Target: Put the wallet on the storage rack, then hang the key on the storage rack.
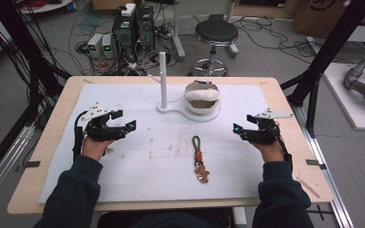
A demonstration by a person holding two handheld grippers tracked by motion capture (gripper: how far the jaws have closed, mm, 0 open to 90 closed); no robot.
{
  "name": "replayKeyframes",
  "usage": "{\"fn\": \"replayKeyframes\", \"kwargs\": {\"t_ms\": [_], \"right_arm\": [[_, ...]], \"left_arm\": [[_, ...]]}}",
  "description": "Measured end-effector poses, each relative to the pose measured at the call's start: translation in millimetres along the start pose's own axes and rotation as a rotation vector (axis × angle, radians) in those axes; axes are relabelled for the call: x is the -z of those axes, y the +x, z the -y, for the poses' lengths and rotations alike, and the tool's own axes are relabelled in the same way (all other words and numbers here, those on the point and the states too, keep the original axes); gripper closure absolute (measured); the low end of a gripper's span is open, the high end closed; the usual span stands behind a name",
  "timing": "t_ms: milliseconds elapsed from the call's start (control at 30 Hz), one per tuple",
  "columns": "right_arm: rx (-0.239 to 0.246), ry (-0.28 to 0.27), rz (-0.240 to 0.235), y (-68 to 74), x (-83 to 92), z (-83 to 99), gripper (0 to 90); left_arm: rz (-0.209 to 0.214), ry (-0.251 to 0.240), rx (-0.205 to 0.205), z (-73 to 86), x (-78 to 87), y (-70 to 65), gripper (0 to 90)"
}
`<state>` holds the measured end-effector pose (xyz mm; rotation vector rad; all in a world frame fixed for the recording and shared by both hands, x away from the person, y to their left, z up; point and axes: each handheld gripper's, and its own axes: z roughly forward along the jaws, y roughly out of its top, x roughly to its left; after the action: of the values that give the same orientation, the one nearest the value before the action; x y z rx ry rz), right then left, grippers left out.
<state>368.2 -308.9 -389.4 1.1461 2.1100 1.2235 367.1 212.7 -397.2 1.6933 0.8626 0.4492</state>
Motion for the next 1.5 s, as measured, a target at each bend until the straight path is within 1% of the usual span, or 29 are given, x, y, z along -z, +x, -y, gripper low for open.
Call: {"fn": "replayKeyframes", "kwargs": {"t_ms": [33, 67, 100, 133, 167, 200, 233, 267, 333, 400, 600, 667, 733, 833, 867, 900, 933, 967, 1000, 1033, 1067, 1100, 1267, 1300, 1333, 1367, 1400, 1433, 1500], "right_arm": [[0.000, 0.000, 0.000, 0.0, 0.0, 0.0, 27.6], [0.003, -0.005, 0.003, -0.6, 1.0, 0.8, 27.4], [0.003, -0.005, 0.003, -0.6, 1.0, 0.8, 27.4], [0.002, -0.001, 0.001, -0.1, 0.7, 1.7, 27.2], [0.002, -0.001, 0.001, -0.1, 0.7, 1.7, 27.2], [0.006, 0.000, 0.001, 0.8, 0.3, 1.9, 27.1], [0.006, 0.000, 0.001, 0.8, 0.3, 1.9, 27.1], [0.010, -0.001, 0.000, 1.4, 0.2, 1.8, 27.0], [0.012, 0.003, -0.004, 2.0, 0.0, 2.1, 27.0], [0.015, 0.009, -0.004, 1.4, -0.3, 2.9, 27.1], [0.001, 0.013, 0.015, 2.5, 0.8, 3.8, 27.0], [0.000, 0.025, 0.009, 3.6, -1.4, 3.5, 28.1], [-0.010, 0.045, 0.018, 5.6, -4.5, 3.4, 29.6], [-0.005, 0.047, 0.016, 8.6, -7.3, 3.7, 32.4], [-0.008, 0.040, -0.003, 11.7, -9.5, 5.6, 34.3], [-0.011, 0.044, -0.015, 12.9, -10.8, 6.5, 35.1], [-0.011, 0.044, -0.015, 12.9, -10.8, 6.5, 35.1], [-0.021, 0.047, -0.039, 16.2, -12.9, 8.0, 37.4], [-0.021, 0.047, -0.039, 16.2, -12.9, 8.0, 37.4], [-0.025, 0.053, -0.050, 17.9, -13.5, 7.9, 40.1], [-0.004, 0.055, -0.060, 21.1, -14.0, 7.3, 43.9], [-0.002, 0.055, -0.070, 22.9, -14.1, 7.0, 44.6], [0.021, 0.061, -0.116, 35.7, -20.8, 7.5, 44.7], [0.021, 0.061, -0.116, 35.7, -20.8, 7.5, 44.7], [0.021, 0.070, -0.125, 38.8, -23.6, 7.6, 43.7], [0.020, 0.086, -0.150, 44.2, -30.3, 7.6, 39.6], [0.020, 0.086, -0.150, 44.2, -30.3, 7.6, 39.6], [0.014, 0.111, -0.173, 51.6, -36.6, 7.3, 38.2], [0.032, 0.127, -0.193, 60.7, -42.4, 7.6, 39.0]], "left_arm": [[-0.002, -0.011, -0.010, -0.4, 1.0, -1.1, 21.7], [-0.016, -0.054, -0.006, 3.4, 4.9, -2.9, 22.1], [-0.016, -0.054, -0.006, 3.4, 4.9, -2.9, 23.6], [-0.019, -0.058, 0.004, 5.8, 5.9, -2.3, 23.7], [-0.028, -0.056, 0.008, 7.8, 7.0, -1.7, 23.7], [-0.041, -0.062, 0.023, 10.5, 10.8, 0.1, 23.6], [-0.041, -0.062, 0.023, 10.5, 10.8, 0.1, 23.5], [-0.049, -0.070, 0.032, 11.4, 12.3, 0.7, 23.5], [-0.060, -0.074, 0.045, 12.5, 14.7, 1.4, 22.9], [-0.062, -0.078, 0.060, 13.7, 15.6, 1.9, 21.2], [-0.054, -0.058, 0.064, 15.0, 12.9, 1.6, 21.2], [-0.053, -0.056, 0.071, 15.9, 12.3, 3.5, 21.2], [-0.050, -0.054, 0.077, 16.3, 12.1, 4.4, 21.2], [-0.053, -0.048, 0.085, 17.2, 12.2, 5.8, 21.2], [-0.054, -0.046, 0.085, 17.3, 12.6, 6.0, 21.4], [-0.058, -0.050, 0.085, 17.2, 13.0, 6.2, 21.5], [-0.058, -0.050, 0.084, 17.0, 13.6, 6.4, 21.5], [-0.063, -0.053, 0.080, 16.9, 14.6, 6.6, 21.8], [-0.063, -0.053, 0.080, 16.9, 14.6, 6.6, 22.0], [-0.066, -0.051, 0.080, 17.1, 14.7, 6.9, 22.0], [-0.071, -0.044, 0.078, 17.9, 15.4, 7.3, 22.0], [-0.071, -0.044, 0.078, 17.9, 15.4, 7.3, 22.0], [-0.084, -0.038, 0.082, 19.4, 16.4, 7.6, 22.2], [-0.086, -0.036, 0.084, 19.7, 15.7, 7.7, 22.2], [-0.086, -0.033, 0.082, 20.1, 14.8, 7.8, 22.4], [-0.083, -0.026, 0.083, 20.4, 14.1, 7.9, 22.5], [-0.081, -0.023, 0.082, 20.8, 13.3, 8.1, 22.5], [-0.078, -0.015, 0.085, 21.6, 11.9, 8.5, 22.5], [-0.078, -0.012, 0.086, 21.9, 11.1, 8.6, 22.6]]}}
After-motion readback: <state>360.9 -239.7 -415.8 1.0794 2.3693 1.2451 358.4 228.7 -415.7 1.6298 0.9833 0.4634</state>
